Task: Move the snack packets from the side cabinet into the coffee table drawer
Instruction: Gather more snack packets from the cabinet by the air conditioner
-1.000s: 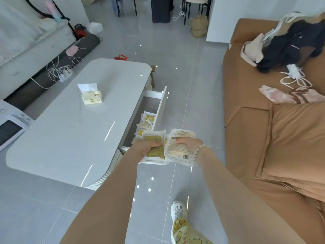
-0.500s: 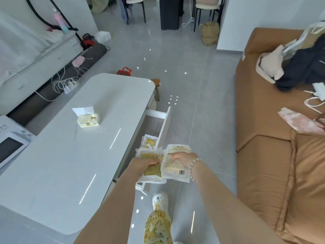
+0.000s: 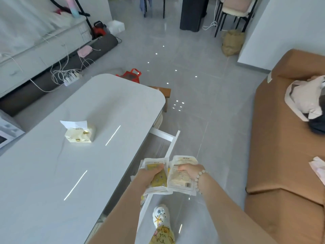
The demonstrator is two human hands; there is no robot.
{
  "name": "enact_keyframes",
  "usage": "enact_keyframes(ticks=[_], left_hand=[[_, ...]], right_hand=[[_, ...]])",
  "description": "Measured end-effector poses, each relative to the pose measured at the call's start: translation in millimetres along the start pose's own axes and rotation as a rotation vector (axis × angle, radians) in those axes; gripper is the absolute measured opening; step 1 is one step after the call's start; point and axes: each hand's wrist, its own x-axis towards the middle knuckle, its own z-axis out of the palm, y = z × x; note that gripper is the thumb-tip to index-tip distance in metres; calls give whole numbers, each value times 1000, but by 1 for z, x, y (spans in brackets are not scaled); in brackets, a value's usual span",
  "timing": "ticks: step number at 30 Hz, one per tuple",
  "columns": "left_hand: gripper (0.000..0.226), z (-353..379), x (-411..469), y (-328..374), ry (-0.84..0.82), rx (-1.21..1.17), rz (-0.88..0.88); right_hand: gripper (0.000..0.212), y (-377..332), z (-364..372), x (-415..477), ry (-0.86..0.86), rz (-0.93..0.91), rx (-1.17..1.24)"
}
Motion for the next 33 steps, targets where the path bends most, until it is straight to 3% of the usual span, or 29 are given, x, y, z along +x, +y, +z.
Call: enact_keyframes(ticks=[3,8,12,18,23,28,33], left_hand=[[36,0,30,22,-23,-28,-34],[33,-13,64,16,19,-78,-128],[13,-24,89,1,103,-126,-221],[25,-48,135,-45,297,-303,-344],[30,-65,204,-87,360,-514,-363],[32,-67,292,-117,397,-479,-326],[49,-77,367,-155,422,-405,-338]], right_hand=[[41,-25,2,29,-1,13,9],[37,-43,15,55,-71,45,-224],[43,-45,42,95,-122,132,-259],[26,-36,95,166,-256,238,-422],[12,-42,153,248,-422,125,-599],[9,-23,199,337,-487,11,-744],[35,5,230,416,-413,-31,-887]])
